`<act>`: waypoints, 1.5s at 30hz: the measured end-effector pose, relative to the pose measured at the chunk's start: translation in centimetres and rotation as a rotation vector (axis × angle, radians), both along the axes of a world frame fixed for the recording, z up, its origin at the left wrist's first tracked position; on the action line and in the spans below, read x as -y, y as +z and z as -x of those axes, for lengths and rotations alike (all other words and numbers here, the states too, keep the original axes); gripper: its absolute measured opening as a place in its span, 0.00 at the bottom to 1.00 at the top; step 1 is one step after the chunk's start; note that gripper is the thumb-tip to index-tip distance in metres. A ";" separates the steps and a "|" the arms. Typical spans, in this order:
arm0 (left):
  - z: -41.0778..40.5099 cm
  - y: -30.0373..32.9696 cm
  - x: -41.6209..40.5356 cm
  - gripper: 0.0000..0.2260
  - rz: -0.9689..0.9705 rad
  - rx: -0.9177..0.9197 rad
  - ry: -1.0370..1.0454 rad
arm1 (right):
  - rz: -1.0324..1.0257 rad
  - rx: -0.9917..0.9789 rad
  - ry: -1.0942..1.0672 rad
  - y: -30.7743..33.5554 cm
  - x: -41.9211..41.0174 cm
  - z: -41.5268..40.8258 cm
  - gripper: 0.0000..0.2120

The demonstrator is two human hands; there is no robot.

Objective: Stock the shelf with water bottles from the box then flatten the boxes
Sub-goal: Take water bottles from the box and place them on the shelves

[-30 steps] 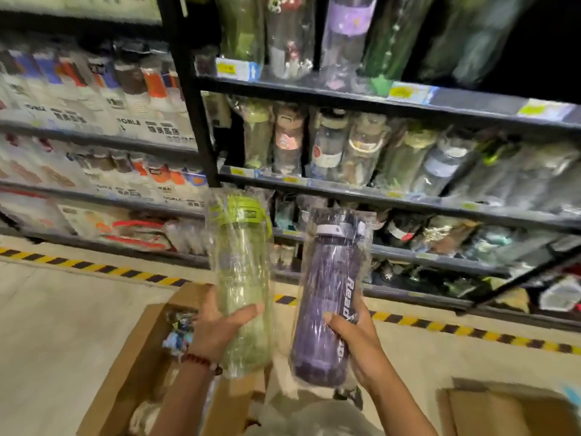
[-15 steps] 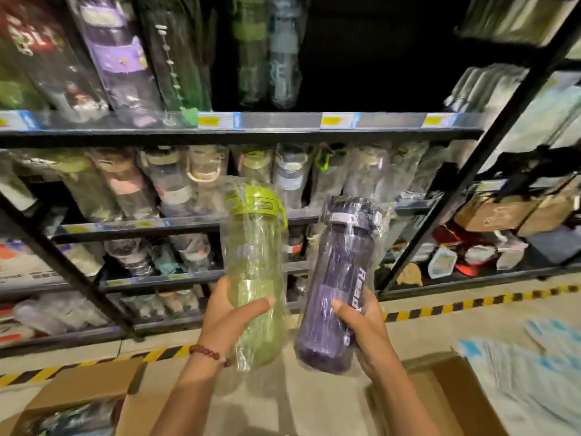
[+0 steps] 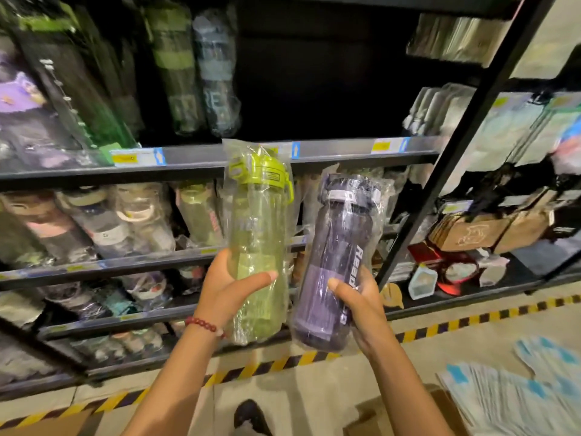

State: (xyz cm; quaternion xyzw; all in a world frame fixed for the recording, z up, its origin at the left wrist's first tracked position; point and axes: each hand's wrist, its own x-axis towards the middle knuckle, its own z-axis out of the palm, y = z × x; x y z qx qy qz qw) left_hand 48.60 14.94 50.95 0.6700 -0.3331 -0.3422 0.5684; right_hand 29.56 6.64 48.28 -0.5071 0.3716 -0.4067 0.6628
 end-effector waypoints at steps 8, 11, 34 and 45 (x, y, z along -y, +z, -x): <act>-3.8 5.4 9.8 0.50 0.088 0.093 0.006 | 0.112 -0.013 0.014 5.4 10.7 -4.3 0.36; -5.1 7.7 13.5 0.39 0.134 0.086 -0.010 | 0.151 -0.011 0.001 7.7 14.5 -5.9 0.39; -10.9 12.9 31.1 0.30 0.092 -0.098 -0.059 | 0.140 0.057 -0.122 14.6 33.3 -13.3 0.15; -12.3 10.6 33.9 0.27 0.036 -0.256 0.109 | 0.338 -0.308 -0.101 12.4 37.2 -15.6 0.08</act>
